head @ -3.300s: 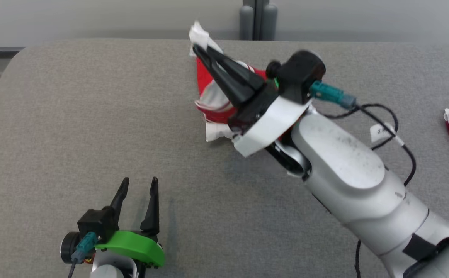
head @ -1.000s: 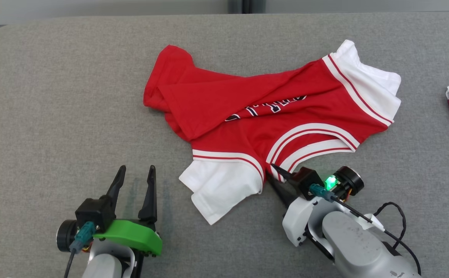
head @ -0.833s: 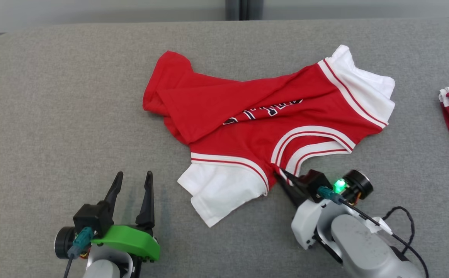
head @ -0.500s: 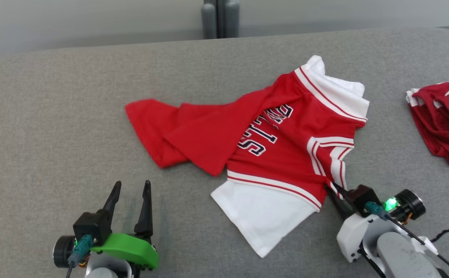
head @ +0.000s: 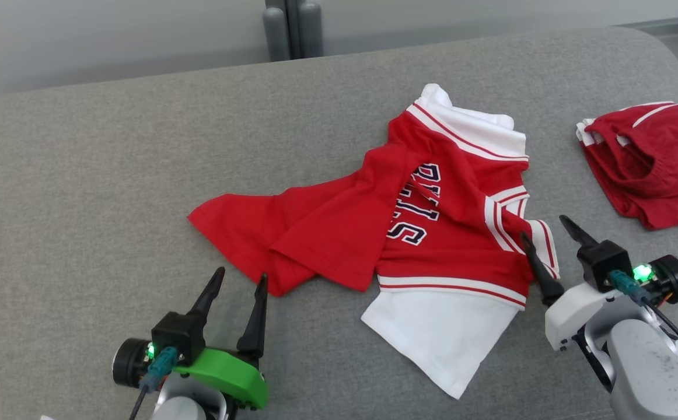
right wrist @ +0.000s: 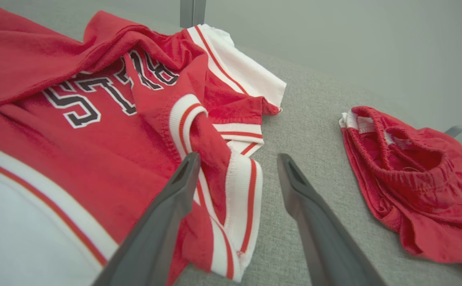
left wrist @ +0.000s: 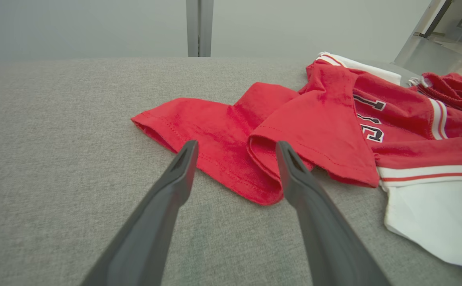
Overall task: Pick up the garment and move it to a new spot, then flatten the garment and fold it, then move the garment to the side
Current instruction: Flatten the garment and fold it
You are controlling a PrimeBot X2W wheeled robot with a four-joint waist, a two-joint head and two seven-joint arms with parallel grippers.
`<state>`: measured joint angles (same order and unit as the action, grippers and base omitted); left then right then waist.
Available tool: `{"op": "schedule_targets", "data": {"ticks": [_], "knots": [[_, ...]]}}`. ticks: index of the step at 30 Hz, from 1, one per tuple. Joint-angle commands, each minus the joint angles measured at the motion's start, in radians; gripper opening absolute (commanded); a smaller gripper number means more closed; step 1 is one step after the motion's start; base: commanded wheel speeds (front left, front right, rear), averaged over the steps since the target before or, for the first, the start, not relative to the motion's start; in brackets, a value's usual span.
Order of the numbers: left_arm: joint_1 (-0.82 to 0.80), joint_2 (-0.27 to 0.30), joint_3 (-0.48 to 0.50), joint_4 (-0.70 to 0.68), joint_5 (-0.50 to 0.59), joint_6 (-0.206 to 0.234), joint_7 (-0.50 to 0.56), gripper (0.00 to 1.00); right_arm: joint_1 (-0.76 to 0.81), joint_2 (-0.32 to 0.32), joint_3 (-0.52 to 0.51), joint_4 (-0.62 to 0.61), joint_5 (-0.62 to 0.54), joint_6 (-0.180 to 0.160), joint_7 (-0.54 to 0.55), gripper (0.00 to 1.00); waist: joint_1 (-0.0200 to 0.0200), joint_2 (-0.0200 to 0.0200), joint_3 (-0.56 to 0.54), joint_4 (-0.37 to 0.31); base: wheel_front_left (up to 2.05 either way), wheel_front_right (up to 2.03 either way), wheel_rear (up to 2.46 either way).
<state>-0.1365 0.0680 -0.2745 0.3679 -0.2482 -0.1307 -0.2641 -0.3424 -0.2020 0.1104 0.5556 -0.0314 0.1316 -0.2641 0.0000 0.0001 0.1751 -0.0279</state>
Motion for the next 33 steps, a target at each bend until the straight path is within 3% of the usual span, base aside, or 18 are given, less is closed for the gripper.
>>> {"op": "schedule_targets", "data": {"ticks": [1,7,16,17,18,24,33], "knots": [[-0.026,0.014,-0.013,0.006,-0.009,0.001,0.0,1.0,-0.001,0.008,-0.012,-0.029,0.01,-0.002,0.0,1.0,0.0,-0.0001,0.02,-0.021,0.0,0.0,0.0],[-0.086,0.05,-0.082,0.076,-0.042,0.001,0.0,1.0,-0.004,0.055,0.003,-0.108,0.01,-0.002,0.0,1.0,0.0,-0.0001,0.057,-0.064,0.0,0.0,0.0],[-0.144,0.091,-0.187,0.191,-0.113,0.001,0.001,1.0,-0.027,0.11,0.022,-0.13,-0.003,-0.002,0.0,1.0,0.0,-0.0001,0.1,-0.098,0.0,0.0,0.0],[-0.148,0.096,-0.203,0.196,-0.126,0.001,0.001,0.4,-0.029,0.113,0.023,-0.13,-0.004,-0.002,0.0,1.0,0.0,-0.0001,0.101,-0.099,0.0,0.0,0.0],[-0.149,0.098,-0.216,0.192,-0.133,0.001,0.001,0.0,-0.03,0.116,0.023,-0.13,-0.005,-0.002,0.0,1.0,0.0,-0.0001,0.101,-0.098,0.0,0.0,0.0],[-0.159,0.102,-0.221,0.089,-0.134,0.001,0.0,0.0,-0.01,0.128,0.01,-0.122,0.001,-0.002,0.0,1.0,0.0,-0.0001,0.075,-0.067,0.0,0.0,0.0],[-0.134,0.075,-0.192,-0.174,-0.073,0.001,0.0,0.0,0.027,0.136,-0.02,-0.098,0.014,-0.002,0.0,1.0,0.0,-0.0001,0.009,0.042,0.0,0.0,0.0]]}}
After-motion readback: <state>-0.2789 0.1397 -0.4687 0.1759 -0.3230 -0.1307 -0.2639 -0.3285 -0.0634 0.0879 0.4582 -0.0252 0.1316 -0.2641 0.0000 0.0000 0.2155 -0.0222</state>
